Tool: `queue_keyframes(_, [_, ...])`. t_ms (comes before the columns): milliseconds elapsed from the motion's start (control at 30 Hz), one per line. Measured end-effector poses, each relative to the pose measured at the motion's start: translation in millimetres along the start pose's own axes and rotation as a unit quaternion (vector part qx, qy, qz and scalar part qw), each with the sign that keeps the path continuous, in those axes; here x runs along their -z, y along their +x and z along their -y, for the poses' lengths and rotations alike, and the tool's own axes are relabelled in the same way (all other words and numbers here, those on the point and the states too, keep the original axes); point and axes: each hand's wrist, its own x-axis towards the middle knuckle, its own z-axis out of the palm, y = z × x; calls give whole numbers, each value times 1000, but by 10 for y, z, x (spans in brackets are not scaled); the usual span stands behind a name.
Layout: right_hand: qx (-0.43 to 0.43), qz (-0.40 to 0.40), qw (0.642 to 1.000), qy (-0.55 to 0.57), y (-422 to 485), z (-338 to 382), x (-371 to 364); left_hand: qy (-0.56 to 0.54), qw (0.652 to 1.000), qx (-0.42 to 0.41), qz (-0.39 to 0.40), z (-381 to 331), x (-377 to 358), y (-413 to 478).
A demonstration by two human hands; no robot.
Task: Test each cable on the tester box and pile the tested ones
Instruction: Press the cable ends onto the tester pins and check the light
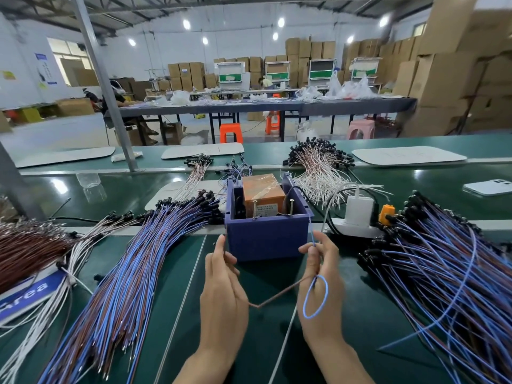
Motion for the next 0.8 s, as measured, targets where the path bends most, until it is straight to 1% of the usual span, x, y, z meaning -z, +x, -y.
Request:
queue_keyframes(67, [1,5,1000,-5,45,-26,-45,4,1000,15,-6,54,-53,91])
queue_keyframes(167, [19,14,1000,-19,113,-59,-113,-39,998,53,-22,98,-97,206])
queue_keyframes(333, [38,-11,998,-52,227,-117,-189,-26,998,41,-38,142,-187,356])
queue_keyframes(433, [36,-20,998,-46,266,-143,-202,-10,999,25,-43,169,-213,400])
queue_keyframes(567, [31,-26,999,-35,258,-156,-207,-17,999,-13,-46,143,-208,353])
queue_keyframes(800, [7,-31,999,-22,256,-145,-202,-55,998,7,-36,108,-214,360])
